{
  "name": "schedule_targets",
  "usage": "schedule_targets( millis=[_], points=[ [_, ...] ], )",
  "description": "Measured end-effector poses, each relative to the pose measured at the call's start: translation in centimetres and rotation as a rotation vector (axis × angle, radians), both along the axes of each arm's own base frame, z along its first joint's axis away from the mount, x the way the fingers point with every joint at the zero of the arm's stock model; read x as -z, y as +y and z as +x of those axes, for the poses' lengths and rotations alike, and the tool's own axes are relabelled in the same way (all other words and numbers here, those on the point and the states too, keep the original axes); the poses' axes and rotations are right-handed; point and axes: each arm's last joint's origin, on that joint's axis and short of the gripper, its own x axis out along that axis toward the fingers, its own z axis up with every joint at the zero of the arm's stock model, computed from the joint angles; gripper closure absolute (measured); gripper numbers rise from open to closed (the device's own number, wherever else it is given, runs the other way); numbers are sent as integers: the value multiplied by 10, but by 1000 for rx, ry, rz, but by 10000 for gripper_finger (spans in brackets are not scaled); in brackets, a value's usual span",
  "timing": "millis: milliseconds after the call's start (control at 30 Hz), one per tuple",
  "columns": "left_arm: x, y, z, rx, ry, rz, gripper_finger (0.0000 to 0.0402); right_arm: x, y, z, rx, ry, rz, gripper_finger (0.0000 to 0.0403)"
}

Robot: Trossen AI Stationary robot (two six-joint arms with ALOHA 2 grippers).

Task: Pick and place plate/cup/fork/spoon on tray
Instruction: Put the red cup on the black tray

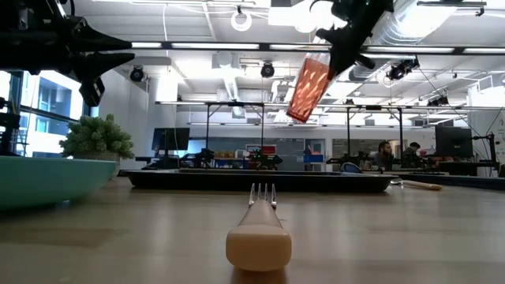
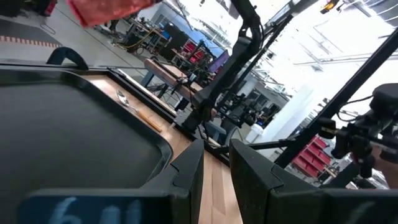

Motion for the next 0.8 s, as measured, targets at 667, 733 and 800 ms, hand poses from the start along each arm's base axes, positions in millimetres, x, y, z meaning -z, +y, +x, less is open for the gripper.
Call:
schedule_targets(
  millis=[667,733,800],
  points=[
    [0,0,0,-3,0,-2,335,51,4,27,-97,283,219,402],
    [0,0,0,-3,0,-1,335,57,2,28,-105,306,237,402],
    [0,0,0,-3,0,-1,335,62,0,30,-109,333,251,402]
  ],
)
